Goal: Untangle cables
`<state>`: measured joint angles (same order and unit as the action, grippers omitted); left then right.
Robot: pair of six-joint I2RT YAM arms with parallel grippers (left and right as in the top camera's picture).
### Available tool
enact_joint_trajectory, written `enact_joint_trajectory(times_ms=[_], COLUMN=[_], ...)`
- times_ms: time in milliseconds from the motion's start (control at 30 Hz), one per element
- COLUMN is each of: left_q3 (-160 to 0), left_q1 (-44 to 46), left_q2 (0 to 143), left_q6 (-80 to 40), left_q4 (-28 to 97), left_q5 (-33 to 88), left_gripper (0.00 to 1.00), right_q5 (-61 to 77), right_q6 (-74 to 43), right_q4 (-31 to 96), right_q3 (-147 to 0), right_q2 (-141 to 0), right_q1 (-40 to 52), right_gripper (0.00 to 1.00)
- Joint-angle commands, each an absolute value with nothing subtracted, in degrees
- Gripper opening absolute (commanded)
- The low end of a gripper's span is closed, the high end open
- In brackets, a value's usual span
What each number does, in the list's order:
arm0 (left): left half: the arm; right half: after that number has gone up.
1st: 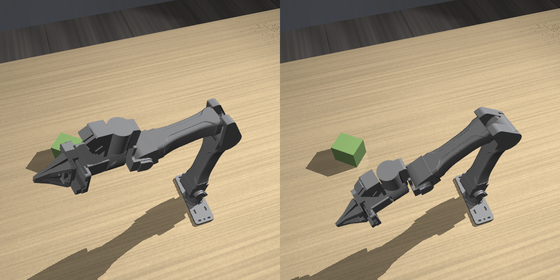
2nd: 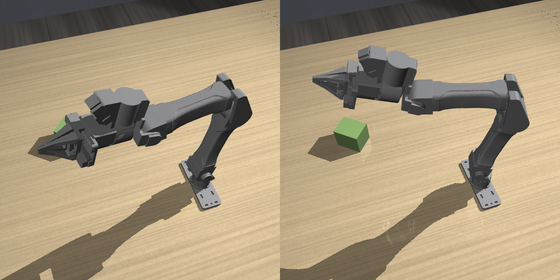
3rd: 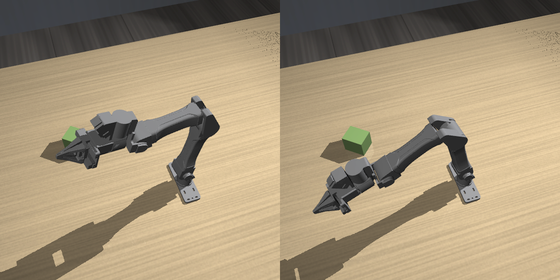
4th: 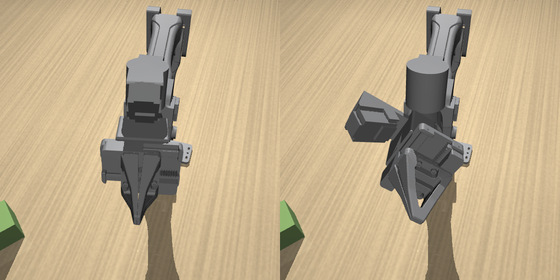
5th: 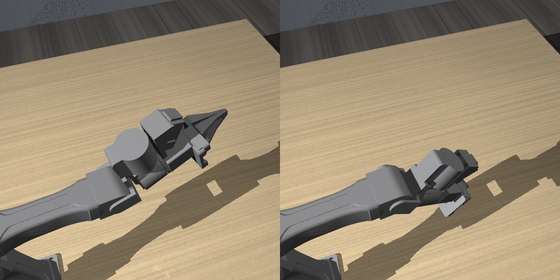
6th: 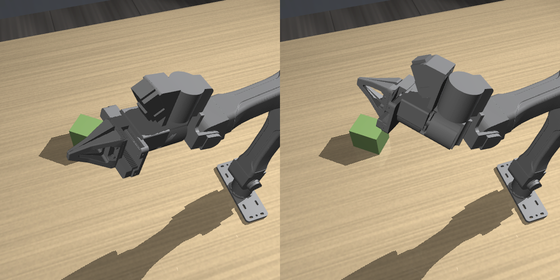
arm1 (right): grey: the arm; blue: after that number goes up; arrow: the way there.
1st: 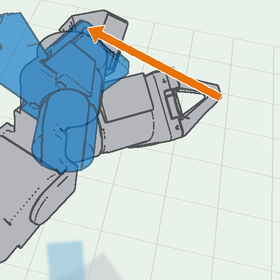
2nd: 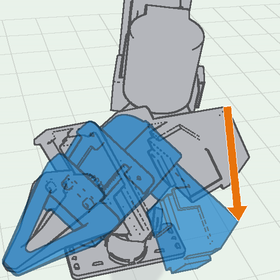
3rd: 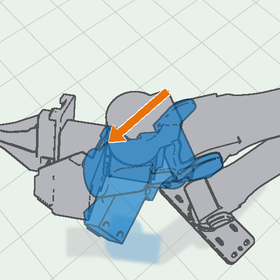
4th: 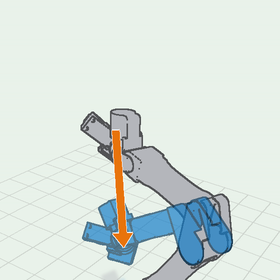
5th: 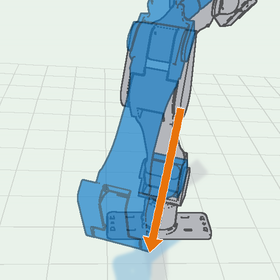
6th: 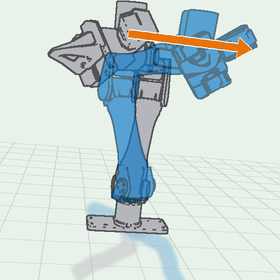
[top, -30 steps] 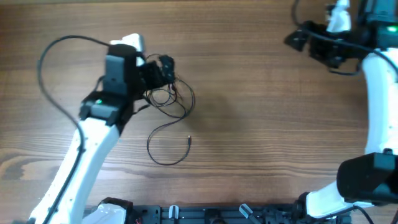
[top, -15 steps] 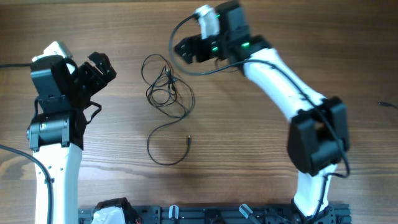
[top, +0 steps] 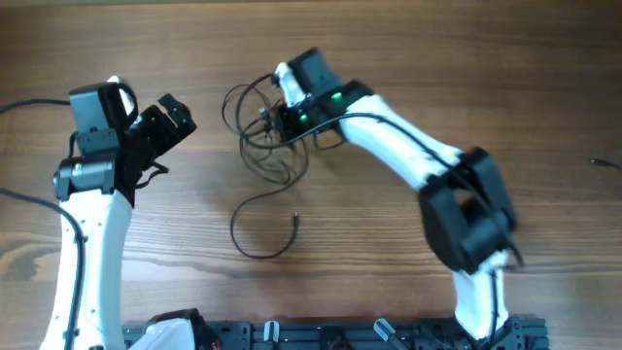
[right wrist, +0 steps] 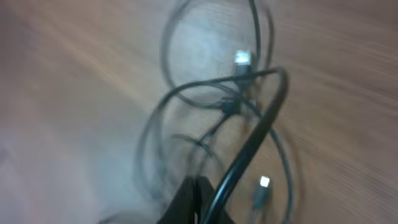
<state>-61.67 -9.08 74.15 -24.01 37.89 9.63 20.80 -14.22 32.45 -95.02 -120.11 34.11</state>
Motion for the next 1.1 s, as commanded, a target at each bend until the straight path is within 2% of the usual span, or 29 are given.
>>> enact_joint_trajectory(times_ms=[0,200,467,533,667,833,900,1033,1067], left_q3=[-62.22,-62.19,-62.19,-62.19,-62.19,-62.19,-62.19,-62.19,-62.19], left_q1=[-8.86,-2.39,7.66,9.37,11.9,17.23,19.75,22.52,22.5], left_q2=[78.91,87.9,93.49,95.31,99.55,102.04,102.13,102.13,102.13], left_q6=[-22.94,-26.2,-26.17,-28.27,-41.25,-42.96,-42.94,-42.92,-42.89], left_q4=[38.02,37.08,29.85,29.23,25.45,17.23,15.07,16.14,17.15], left_q5=[23.03,26.13,25.89,25.89,25.93,25.91,25.89,21.32,19.09], left_gripper=[1.0,1.0,1.0,1.0,1.0,1.0,0.9,0.27,0.17], right_q5=[30.57,31.03,33.78,33.82,39.53,44.69,44.88,38.33,35.31], right_q6=[-8.73,-4.51,-4.45,-4.45,-4.49,-6.22,-8.05,-7.92,-7.92], right_q4=[37.04,42.54,41.6,39.53,35.03,26.98,22.44,22.55,23.86], right_q3=[-96.03,-96.03,-96.03,-96.03,-96.03,-96.03,-96.03,-96.03,-96.03], right_q2=[-103.26,-89.93,-87.57,-86.78,-85.84,-85.17,-85.17,-85.17,-85.17], right_q1=[32.29,32.27,32.27,32.23,32.23,32.23,32.21,31.92,31.53], right_gripper=[0.04,0.05,0.04,0.04,0.04,0.04,0.04,0.04,0.04])
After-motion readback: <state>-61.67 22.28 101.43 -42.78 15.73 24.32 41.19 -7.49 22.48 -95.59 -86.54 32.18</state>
